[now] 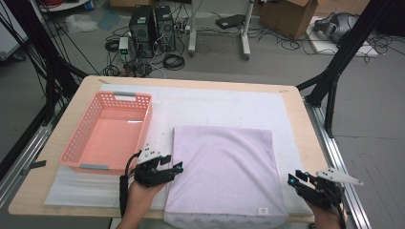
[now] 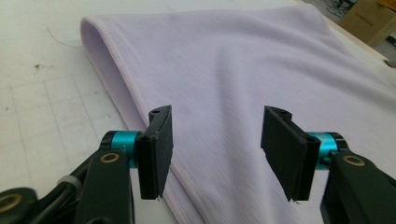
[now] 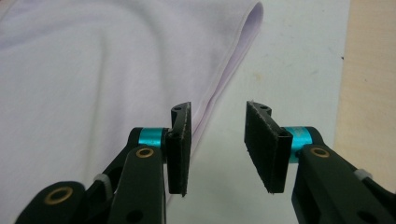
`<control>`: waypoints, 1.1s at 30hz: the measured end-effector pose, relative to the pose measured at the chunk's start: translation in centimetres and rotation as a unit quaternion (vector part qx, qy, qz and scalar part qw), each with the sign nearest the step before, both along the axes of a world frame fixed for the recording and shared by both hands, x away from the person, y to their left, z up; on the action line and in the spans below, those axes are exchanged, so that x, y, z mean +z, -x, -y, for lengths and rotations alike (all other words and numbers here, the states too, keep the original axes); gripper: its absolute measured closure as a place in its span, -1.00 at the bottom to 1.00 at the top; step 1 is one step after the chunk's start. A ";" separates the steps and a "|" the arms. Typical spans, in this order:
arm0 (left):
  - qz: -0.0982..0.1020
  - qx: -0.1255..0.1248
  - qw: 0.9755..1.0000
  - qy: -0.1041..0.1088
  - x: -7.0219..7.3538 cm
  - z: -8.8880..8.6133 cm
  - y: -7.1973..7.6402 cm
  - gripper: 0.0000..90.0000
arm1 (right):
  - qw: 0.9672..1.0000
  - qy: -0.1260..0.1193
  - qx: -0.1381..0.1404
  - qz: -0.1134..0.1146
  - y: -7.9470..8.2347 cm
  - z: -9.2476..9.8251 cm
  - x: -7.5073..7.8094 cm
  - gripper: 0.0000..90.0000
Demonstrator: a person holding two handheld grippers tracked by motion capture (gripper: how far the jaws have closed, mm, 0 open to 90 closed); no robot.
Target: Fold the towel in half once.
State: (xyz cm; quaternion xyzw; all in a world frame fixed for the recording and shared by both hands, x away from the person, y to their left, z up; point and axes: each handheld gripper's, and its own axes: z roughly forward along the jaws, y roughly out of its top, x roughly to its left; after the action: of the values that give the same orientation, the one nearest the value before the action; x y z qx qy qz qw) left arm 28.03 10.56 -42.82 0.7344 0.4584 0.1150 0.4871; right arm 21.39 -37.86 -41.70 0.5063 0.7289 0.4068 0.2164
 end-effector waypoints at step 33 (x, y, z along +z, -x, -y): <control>-0.039 0.084 0.994 -0.065 -1.6 2.0 -10.5 0.90 | 0.997 0.023 0.004 -0.077 -15.3 -3.1 -2.5 0.94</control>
State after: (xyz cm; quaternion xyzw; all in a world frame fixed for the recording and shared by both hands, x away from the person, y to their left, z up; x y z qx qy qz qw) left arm 38.51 8.55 -44.38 0.7270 0.5289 0.1564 0.4089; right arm 36.64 -34.79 -44.16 0.5282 0.7547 0.3502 0.1698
